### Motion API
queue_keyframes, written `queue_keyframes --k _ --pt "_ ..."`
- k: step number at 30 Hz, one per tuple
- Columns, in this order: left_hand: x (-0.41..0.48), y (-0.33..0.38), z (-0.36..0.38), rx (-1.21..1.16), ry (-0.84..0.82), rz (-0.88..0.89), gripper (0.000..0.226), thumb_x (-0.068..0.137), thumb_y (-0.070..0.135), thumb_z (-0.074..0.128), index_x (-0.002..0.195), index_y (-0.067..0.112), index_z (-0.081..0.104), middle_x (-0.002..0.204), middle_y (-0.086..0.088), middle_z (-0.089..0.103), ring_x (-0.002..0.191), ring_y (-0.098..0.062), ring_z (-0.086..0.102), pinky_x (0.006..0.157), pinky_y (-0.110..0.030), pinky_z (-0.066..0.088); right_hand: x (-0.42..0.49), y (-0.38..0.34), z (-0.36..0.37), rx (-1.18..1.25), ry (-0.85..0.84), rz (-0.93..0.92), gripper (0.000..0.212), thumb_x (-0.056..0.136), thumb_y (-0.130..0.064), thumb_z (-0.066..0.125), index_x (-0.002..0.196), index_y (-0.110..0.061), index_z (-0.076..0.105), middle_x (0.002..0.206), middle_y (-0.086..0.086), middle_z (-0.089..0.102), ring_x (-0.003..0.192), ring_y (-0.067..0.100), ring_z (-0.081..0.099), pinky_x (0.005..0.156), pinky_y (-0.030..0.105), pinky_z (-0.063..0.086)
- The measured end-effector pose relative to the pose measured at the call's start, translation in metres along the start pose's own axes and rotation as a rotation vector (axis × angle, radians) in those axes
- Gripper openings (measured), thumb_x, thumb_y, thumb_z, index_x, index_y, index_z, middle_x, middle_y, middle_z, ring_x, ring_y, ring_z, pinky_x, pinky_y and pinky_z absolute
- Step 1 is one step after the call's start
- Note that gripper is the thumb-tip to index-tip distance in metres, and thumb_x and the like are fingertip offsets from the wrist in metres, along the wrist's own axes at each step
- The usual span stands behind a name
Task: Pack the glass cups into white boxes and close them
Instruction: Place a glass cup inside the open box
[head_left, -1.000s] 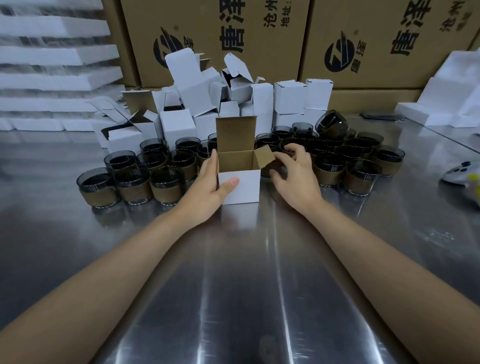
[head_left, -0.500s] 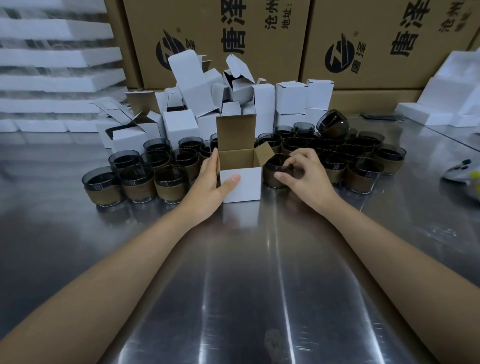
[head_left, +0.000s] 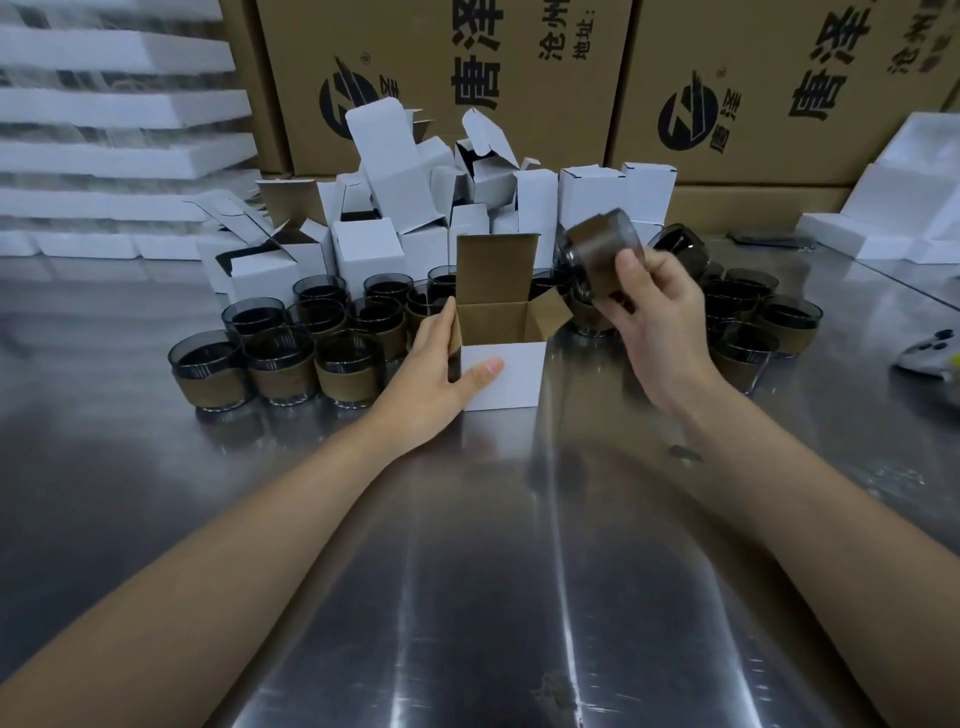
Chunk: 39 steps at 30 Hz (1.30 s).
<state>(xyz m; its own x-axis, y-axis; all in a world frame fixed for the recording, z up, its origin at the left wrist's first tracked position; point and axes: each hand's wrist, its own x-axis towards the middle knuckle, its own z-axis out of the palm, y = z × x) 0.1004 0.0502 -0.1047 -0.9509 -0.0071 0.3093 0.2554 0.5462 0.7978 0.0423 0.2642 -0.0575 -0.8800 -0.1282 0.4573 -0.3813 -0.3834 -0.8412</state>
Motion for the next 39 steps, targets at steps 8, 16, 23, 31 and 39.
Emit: queue_keyframes --k 8,16,23,31,39 --pt "0.001 0.000 -0.001 0.014 0.075 -0.002 0.083 0.084 0.052 0.066 0.152 0.029 0.025 0.132 0.019 0.040 0.122 0.002 0.043 0.102 -0.019 0.034 -0.010 -0.019 0.016 -0.397 -0.147 -0.367 0.017 0.091 -0.005 0.060 0.088 -0.017 0.048 0.133 0.015 0.043 0.115 0.012 0.055 0.094 0.027 0.048" --pt "0.000 0.000 0.000 0.003 0.089 0.007 0.087 0.078 0.052 0.073 0.151 0.029 0.030 0.132 0.018 0.043 0.123 0.001 0.045 0.101 -0.017 0.034 -0.016 -0.013 0.019 -0.767 -0.264 -0.636 0.015 0.086 -0.018 0.068 0.092 -0.009 0.057 0.139 0.000 0.049 0.126 0.016 0.046 0.106 0.039 0.036" --pt "-0.001 0.001 0.000 0.059 0.059 0.042 0.095 0.075 0.051 0.075 0.153 0.023 0.027 0.140 0.014 0.041 0.129 0.000 0.040 0.108 -0.021 0.032 -0.016 0.016 0.009 -1.024 -0.344 -0.607 0.019 0.084 -0.018 0.072 0.093 -0.005 0.062 0.135 0.002 0.046 0.126 0.016 0.043 0.106 0.042 0.025" --pt "-0.002 0.003 0.001 0.075 0.043 0.026 0.099 0.073 0.057 0.072 0.153 0.023 0.025 0.138 0.019 0.039 0.127 0.003 0.038 0.104 -0.018 0.030 -0.014 0.027 0.002 -1.085 -0.446 -0.525 0.017 0.095 -0.023 0.055 0.096 -0.009 0.065 0.117 0.005 0.055 0.115 0.007 0.040 0.108 0.040 0.027" --pt "-0.002 0.002 -0.001 0.062 0.027 0.023 0.095 0.078 0.052 0.072 0.154 0.025 0.022 0.146 0.014 0.035 0.132 0.001 0.036 0.110 -0.021 0.030 -0.013 0.033 -0.003 -1.020 -0.513 -0.445 0.032 0.098 -0.022 0.045 0.103 -0.004 0.072 0.112 0.004 0.066 0.119 0.020 0.051 0.105 0.044 0.037"
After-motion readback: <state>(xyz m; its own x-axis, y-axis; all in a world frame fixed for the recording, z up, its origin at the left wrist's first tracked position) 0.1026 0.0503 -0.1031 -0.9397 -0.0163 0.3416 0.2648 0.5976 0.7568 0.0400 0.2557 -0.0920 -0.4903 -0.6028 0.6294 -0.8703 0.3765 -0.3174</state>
